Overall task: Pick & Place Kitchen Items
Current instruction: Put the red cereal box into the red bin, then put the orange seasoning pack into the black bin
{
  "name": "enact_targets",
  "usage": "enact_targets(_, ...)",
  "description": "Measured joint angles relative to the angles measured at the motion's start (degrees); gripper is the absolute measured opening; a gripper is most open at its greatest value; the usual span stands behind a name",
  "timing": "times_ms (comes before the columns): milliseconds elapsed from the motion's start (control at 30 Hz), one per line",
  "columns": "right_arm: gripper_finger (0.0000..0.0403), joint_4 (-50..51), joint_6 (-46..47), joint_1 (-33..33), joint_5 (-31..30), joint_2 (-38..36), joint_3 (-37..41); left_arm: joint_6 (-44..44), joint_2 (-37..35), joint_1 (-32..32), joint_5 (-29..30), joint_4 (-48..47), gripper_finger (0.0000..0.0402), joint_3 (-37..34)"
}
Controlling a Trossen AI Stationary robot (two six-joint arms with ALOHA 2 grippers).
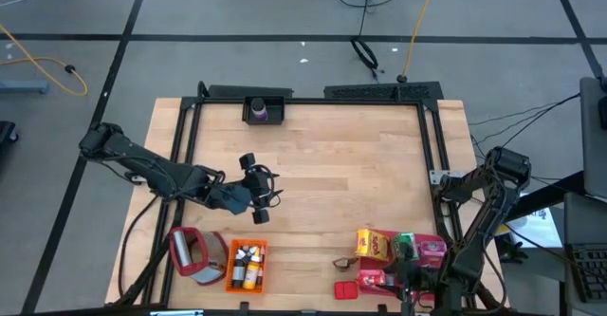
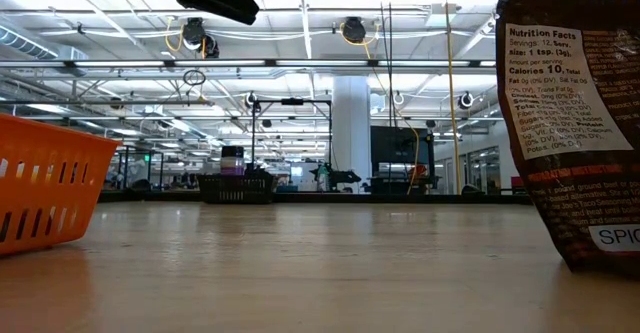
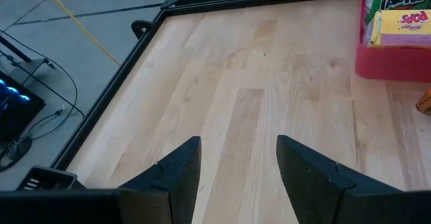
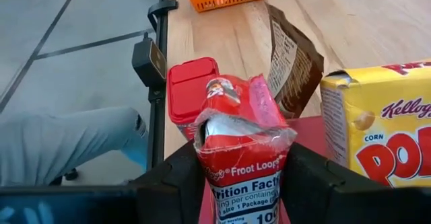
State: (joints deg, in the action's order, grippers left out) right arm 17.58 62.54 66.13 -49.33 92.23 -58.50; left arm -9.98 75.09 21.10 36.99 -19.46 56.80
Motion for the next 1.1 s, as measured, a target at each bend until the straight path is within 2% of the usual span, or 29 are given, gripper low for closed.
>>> enact_targets(433, 0.0215, -1.03, -0.3, 0.0, 0.14, 0.0, 0.0, -0.24, 0.0, -0.01, 0.0, 0.0, 0.0196, 0.0)
enact_targets(633, 0.0238, -3.93, -4.43, 0.0, 0.14, -0.17, 0.0, -0.52, 0.0, -0.02, 0.0, -0.02, 0.0196, 0.0)
enact_targets(933, 0.0228, -4.33, -11.11, -1.17, -0.1, -3.68, 0.0, -0.72, 0.0, -0.02, 0.0, -0.02, 0.0196, -0.01)
enact_targets(1033, 0.0223, -5.64, -17.01, -4.21, 0.1, -3.7, 0.0, -0.75, 0.0, -0.01, 0.0, -0.02, 0.0196, -0.01)
enact_targets(1100, 0.0222, -6.79, -20.97, -7.23, 3.37, -3.71, 0.0, -0.79, 0.0, -0.02, 0.0, -0.03, 0.0196, -0.02)
